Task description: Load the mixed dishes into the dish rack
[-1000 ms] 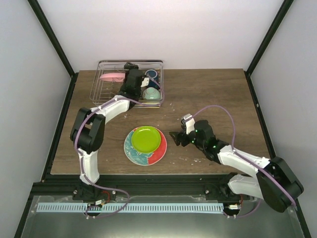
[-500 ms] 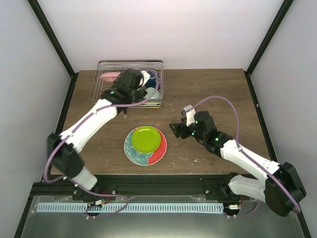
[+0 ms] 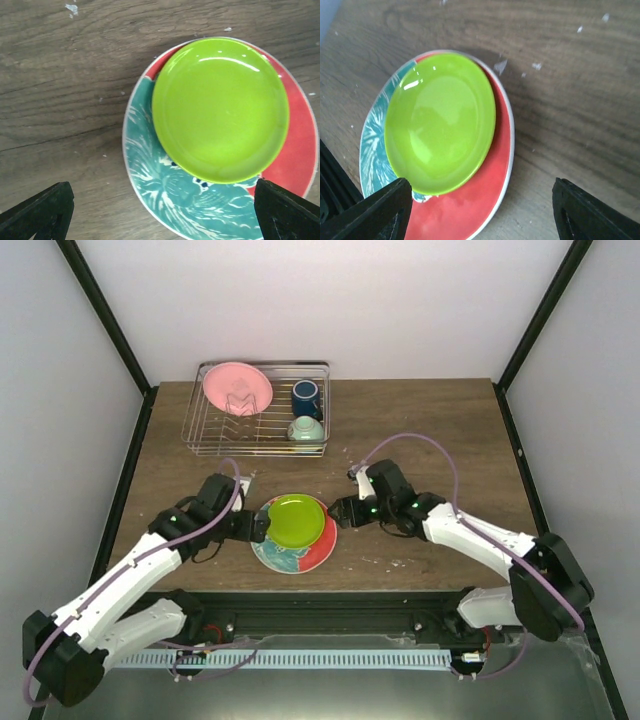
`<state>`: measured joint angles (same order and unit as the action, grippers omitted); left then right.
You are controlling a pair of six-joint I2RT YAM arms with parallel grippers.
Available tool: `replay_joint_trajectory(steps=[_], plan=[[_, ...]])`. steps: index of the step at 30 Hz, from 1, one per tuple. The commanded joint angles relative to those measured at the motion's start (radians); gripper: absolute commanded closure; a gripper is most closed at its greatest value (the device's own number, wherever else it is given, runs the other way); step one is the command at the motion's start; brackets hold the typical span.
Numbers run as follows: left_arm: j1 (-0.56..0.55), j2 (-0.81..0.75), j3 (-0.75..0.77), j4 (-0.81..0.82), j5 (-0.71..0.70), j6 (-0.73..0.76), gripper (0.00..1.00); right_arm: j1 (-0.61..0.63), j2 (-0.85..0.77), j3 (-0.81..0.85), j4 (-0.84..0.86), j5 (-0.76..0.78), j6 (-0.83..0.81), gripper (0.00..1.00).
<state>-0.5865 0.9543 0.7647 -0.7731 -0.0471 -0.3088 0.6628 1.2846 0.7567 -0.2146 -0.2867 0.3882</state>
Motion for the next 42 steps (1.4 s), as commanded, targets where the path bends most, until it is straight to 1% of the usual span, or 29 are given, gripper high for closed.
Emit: replay_joint_trajectory(steps=[1,4,6,8,11,14,19,27,31,42], plan=[[-0.003,-0.042,0.002,0.056,0.090,-0.092,0.00,0.050,0.030,0.033,-0.014,0.004,0.046,0.22],[-0.003,-0.048,-0.009,0.094,0.148,-0.125,0.00,0.065,0.043,0.038,0.018,-0.014,0.054,0.23],[-0.004,-0.034,-0.039,0.144,0.192,-0.155,0.00,0.077,0.054,0.049,0.017,0.006,0.057,0.23],[-0.003,-0.009,-0.068,0.171,0.192,-0.189,0.00,0.082,0.057,0.059,0.000,0.041,0.055,0.23],[-0.003,0.016,-0.098,0.188,0.156,-0.247,0.00,0.083,0.041,0.060,-0.026,0.080,0.048,0.23],[-0.003,0.016,-0.121,0.227,0.147,-0.282,0.00,0.083,0.005,0.045,-0.051,0.128,0.046,0.23],[-0.004,0.028,-0.155,0.302,0.155,-0.336,0.00,0.083,-0.031,0.018,-0.071,0.155,0.046,0.22],[-0.003,0.108,-0.228,0.426,0.235,-0.394,0.00,0.083,-0.083,-0.012,-0.079,0.173,0.047,0.22],[-0.004,0.149,-0.254,0.465,0.239,-0.408,0.00,0.083,-0.096,-0.010,-0.086,0.180,0.051,0.22],[-0.005,0.186,-0.331,0.595,0.267,-0.448,0.00,0.083,-0.079,0.002,-0.097,0.197,0.049,0.22]])
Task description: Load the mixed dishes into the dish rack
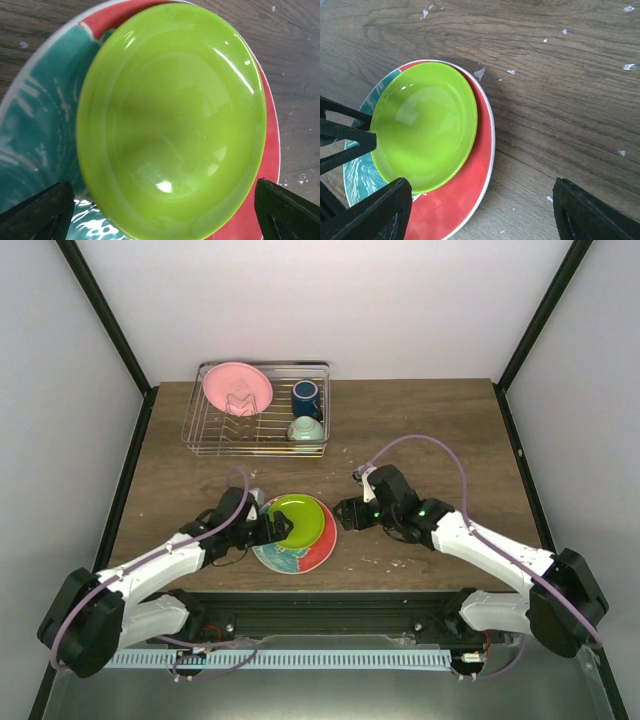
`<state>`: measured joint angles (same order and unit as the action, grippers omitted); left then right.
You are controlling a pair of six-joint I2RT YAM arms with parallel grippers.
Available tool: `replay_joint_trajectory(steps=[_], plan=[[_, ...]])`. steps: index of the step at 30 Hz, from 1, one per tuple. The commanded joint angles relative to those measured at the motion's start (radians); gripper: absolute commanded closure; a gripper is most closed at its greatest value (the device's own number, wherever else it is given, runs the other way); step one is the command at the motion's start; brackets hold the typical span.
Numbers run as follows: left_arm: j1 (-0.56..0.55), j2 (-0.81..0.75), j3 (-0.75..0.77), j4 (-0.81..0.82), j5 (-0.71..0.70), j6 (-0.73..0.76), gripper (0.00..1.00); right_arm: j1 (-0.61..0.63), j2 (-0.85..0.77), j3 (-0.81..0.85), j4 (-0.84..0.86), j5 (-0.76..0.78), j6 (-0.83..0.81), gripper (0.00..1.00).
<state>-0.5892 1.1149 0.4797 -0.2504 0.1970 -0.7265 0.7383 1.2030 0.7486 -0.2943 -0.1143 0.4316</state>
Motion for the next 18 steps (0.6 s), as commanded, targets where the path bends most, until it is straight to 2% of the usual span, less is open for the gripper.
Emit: replay_joint_trajectory(steps=[1,10,14,16,18], plan=[[-0.002,0.032,-0.059,0.095,0.033,-0.038,0.00,0.007,0.006,0.011,-0.017,0.024,0.006,0.22],[-0.002,0.110,-0.138,0.255,0.090,-0.079,0.00,0.007,0.039,0.022,-0.017,0.007,0.013,0.18],[-0.002,0.142,-0.155,0.301,0.099,-0.083,0.01,0.007,0.042,0.026,-0.019,0.006,0.011,0.07],[-0.002,0.163,-0.164,0.328,0.108,-0.084,0.04,0.007,0.041,0.025,-0.019,0.008,0.013,0.01],[-0.002,0.185,-0.173,0.361,0.121,-0.089,0.09,0.007,0.041,0.025,-0.019,0.012,0.012,0.00]])
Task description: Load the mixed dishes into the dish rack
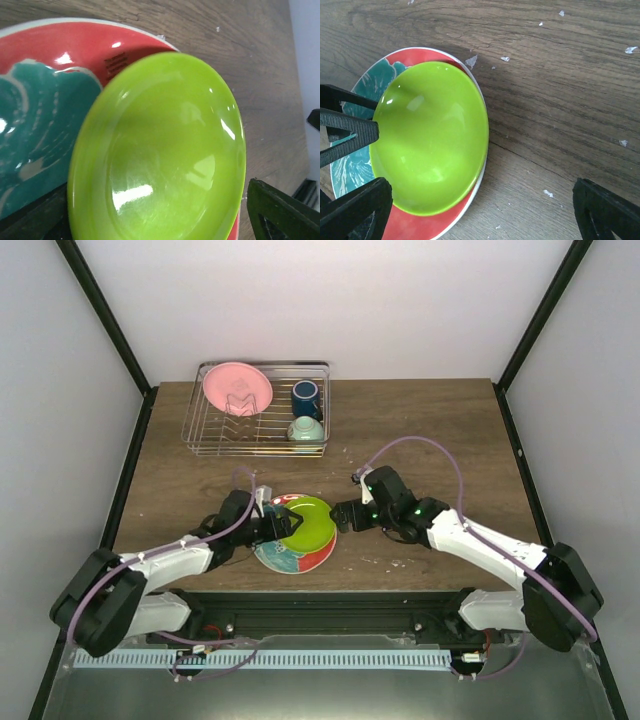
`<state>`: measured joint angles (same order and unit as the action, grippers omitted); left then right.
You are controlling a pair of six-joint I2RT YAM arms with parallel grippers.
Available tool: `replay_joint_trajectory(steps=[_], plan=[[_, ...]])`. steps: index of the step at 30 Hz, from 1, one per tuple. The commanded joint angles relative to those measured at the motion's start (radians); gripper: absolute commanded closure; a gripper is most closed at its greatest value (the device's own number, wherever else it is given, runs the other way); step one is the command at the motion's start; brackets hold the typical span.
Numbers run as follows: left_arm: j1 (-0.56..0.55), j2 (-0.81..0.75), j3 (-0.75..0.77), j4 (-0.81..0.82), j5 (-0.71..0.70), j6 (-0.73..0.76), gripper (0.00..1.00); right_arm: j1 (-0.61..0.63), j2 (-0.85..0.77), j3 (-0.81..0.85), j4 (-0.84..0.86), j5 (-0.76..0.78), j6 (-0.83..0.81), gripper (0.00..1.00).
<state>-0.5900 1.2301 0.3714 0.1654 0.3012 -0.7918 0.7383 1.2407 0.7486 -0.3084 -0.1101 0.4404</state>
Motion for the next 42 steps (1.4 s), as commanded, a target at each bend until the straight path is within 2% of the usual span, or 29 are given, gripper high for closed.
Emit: replay_joint_trajectory(steps=[1,3,10,20,25,29,36,42], plan=[[-0.002,0.081,-0.068,-0.037,0.025,-0.025,0.13,0.007,0.003,0.025,-0.006,0.011,0.004,0.00],[-0.002,0.108,-0.076,-0.008,0.036,-0.026,0.21,0.007,0.003,0.027,-0.010,0.013,0.005,0.00],[-0.001,0.187,-0.101,0.080,0.073,-0.030,0.65,0.007,0.011,0.028,-0.022,0.022,0.010,0.00],[-0.001,0.162,-0.110,0.065,0.074,-0.018,1.00,0.007,0.018,0.030,-0.024,0.021,0.012,0.00],[-0.002,0.085,-0.079,-0.020,0.069,0.007,1.00,0.007,0.005,0.029,-0.039,0.045,0.013,0.00],[-0.001,-0.051,-0.009,-0.162,0.032,0.047,1.00,0.007,-0.026,0.018,-0.047,0.076,0.018,0.00],[0.013,-0.290,0.273,-0.531,-0.212,0.219,1.00,0.007,-0.055,-0.015,-0.036,0.093,0.013,0.00],[0.072,-0.316,0.505,-0.716,-0.353,0.427,1.00,0.007,-0.061,-0.036,-0.013,0.090,0.007,0.00]])
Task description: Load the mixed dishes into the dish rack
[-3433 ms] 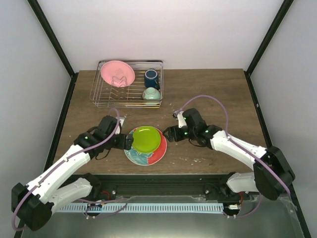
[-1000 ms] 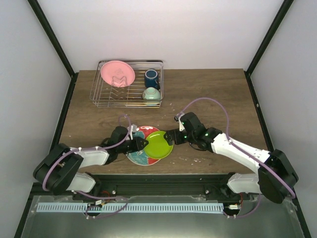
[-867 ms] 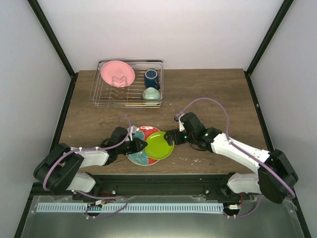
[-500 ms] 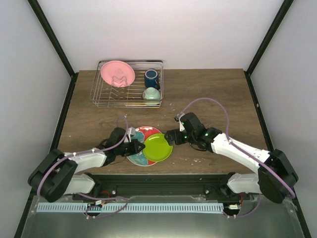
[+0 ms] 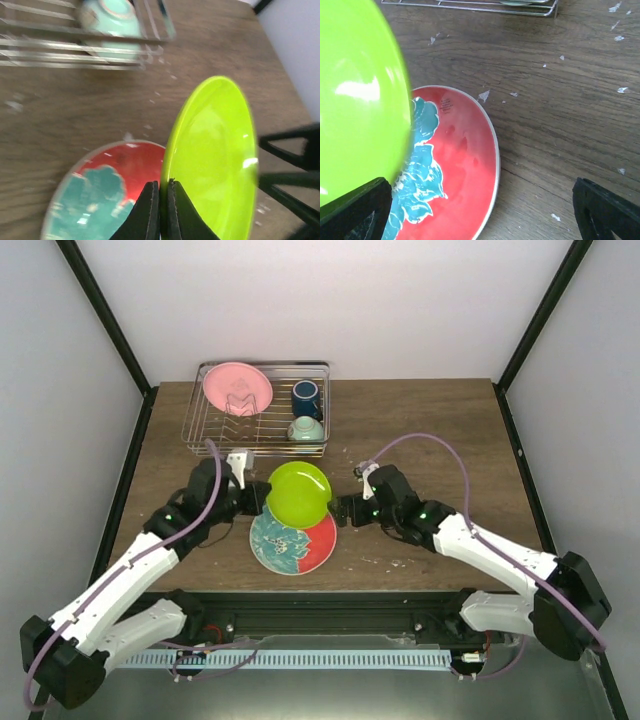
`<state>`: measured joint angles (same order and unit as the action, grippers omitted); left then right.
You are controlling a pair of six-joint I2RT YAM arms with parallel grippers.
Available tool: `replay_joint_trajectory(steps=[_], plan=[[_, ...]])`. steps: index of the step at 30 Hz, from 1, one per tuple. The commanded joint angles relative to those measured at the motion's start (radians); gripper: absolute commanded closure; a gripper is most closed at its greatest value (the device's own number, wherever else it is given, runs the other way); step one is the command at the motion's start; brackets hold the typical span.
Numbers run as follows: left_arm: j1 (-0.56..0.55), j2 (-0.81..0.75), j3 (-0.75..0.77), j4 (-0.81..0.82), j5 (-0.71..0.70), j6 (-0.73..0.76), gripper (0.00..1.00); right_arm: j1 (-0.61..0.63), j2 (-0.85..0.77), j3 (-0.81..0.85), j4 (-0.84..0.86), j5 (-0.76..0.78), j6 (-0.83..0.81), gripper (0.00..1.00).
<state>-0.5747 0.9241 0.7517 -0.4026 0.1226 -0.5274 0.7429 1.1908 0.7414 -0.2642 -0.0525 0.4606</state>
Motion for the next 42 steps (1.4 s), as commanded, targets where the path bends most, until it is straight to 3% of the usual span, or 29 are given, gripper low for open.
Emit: replay_joint_trajectory(steps=[1,11,18,26,32,42], plan=[[0.071,-0.004,0.161,-0.172,-0.194,0.197,1.00,0.002,-0.016,-0.034,-0.055,0.033,-0.013,0.00],[0.121,0.065,0.391,-0.236,-0.386,0.438,1.00,0.001,-0.101,-0.051,-0.063,0.080,-0.018,0.00],[0.122,0.112,0.407,-0.069,-0.525,0.678,1.00,0.000,-0.057,-0.068,-0.057,0.080,-0.016,0.00],[0.124,0.329,0.568,0.010,-0.619,0.930,1.00,-0.005,-0.018,-0.079,-0.014,0.052,-0.036,0.00],[0.129,0.469,0.638,0.106,-0.687,1.262,1.00,-0.019,-0.002,-0.090,0.013,0.043,-0.060,0.00],[0.131,0.617,0.564,0.485,-0.868,1.891,1.00,-0.064,0.002,-0.129,0.036,0.017,-0.077,0.00]])
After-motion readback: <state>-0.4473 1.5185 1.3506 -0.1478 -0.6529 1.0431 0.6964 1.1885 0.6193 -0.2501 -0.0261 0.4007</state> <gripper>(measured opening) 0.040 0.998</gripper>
